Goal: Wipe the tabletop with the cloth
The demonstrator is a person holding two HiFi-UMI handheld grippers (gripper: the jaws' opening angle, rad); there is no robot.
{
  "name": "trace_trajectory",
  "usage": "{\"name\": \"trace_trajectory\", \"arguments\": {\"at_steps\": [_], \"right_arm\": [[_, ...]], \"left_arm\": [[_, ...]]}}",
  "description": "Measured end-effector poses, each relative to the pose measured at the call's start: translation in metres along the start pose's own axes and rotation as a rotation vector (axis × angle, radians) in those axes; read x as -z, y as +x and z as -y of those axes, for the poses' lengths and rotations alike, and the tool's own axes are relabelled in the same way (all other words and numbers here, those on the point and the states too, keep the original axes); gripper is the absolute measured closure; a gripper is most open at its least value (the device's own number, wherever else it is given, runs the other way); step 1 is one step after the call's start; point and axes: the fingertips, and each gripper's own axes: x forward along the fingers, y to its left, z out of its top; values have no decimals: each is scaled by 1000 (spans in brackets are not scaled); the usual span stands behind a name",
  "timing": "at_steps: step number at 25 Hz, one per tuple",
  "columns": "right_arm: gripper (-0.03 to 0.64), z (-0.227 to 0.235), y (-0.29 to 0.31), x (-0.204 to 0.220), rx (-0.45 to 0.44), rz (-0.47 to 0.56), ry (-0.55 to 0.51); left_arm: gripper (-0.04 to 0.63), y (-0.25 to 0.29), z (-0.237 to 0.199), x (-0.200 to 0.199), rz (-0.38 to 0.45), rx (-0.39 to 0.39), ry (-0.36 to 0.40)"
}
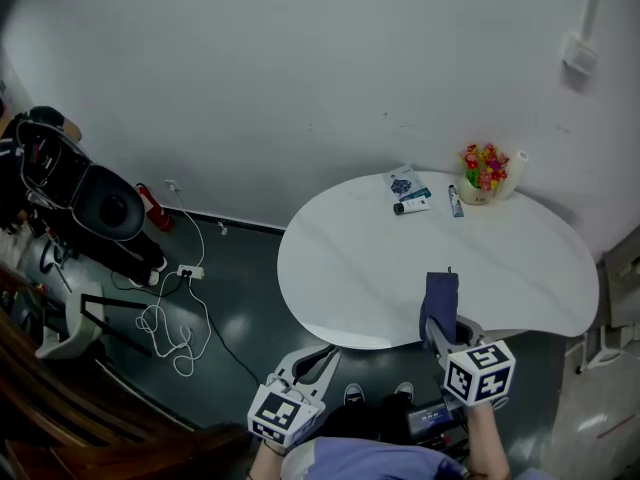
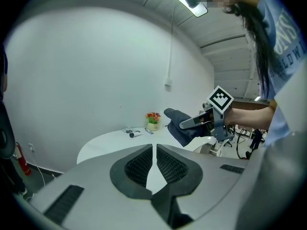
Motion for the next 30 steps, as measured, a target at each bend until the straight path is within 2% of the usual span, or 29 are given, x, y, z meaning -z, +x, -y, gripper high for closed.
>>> {"name": "trace_trajectory", "arguments": {"at_steps": [8,14,18,23,30], "right_arm": [[549,-2,57,-56,-73,30,-97],[549,-6,128,-87,-162,-24,-173],[549,-7,182,-102,-256,-57,-153],[549,-44,239,-103,-340,-107,-177],[551,-98,319,-73,-444,-205,-230]], "left_arm": [[575,1,-18,-2,21,-81,-34],[575,20,-44,-14,35,-155,-96],[575,50,-67,-23,47,-204,-98],[575,50,-81,-29,51,-231,-116],[575,56,-92,-25,18,-271,-111]]}}
